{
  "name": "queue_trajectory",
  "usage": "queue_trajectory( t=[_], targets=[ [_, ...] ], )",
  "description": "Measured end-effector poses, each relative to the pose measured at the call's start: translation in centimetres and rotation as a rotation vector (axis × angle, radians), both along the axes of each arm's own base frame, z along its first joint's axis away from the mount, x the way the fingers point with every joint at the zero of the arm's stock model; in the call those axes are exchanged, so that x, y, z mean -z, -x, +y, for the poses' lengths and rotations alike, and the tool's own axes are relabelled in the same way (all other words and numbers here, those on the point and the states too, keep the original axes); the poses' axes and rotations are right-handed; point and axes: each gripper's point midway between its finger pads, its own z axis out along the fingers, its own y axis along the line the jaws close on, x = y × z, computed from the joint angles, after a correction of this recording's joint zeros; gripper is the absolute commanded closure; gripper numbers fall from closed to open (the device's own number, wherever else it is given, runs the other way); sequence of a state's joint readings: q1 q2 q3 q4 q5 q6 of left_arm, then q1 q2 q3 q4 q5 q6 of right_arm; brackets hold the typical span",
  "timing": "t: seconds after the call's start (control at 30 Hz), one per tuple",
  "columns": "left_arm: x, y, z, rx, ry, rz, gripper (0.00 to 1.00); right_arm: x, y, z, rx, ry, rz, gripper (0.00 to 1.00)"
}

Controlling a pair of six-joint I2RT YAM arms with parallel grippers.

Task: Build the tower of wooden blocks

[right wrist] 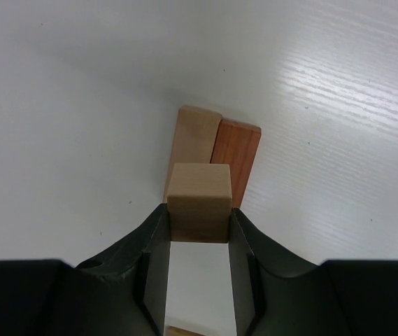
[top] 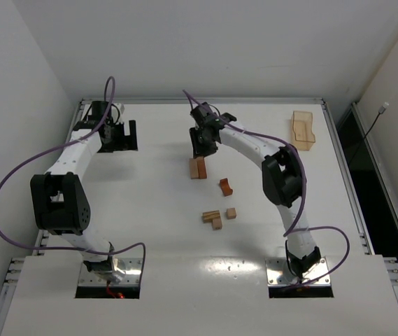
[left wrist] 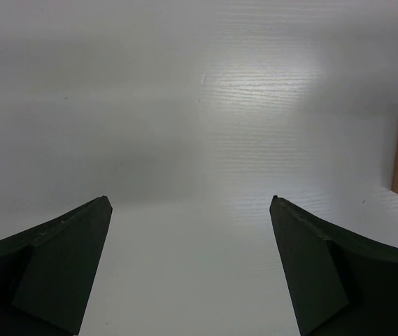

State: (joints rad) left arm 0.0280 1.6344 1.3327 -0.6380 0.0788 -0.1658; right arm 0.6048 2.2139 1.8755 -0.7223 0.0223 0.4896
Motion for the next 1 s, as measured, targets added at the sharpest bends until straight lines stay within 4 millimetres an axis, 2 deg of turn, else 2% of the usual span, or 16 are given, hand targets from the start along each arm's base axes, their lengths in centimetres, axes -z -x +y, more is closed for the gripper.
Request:
queue_trajectory(
  t=[0.13,0.7,1.0],
  targets=[
    [0.0,0.0,0.0,-0.001,0.0,0.0,0.04,0.1,-0.7,0.5,-0.003,-0.009,-0.016,1.0],
    [1.0,-0.1,0.7,-0.017,0.009,0.027,0.04,1.5,-0.7,0.5,-0.012,0.002,0.0,1.0],
    [1.4,0.0,0.8,-0.017,0.017,0.04,0.04,3.9,-0.4,0.7,-0.019,0.026,0.034,1.0]
  ],
)
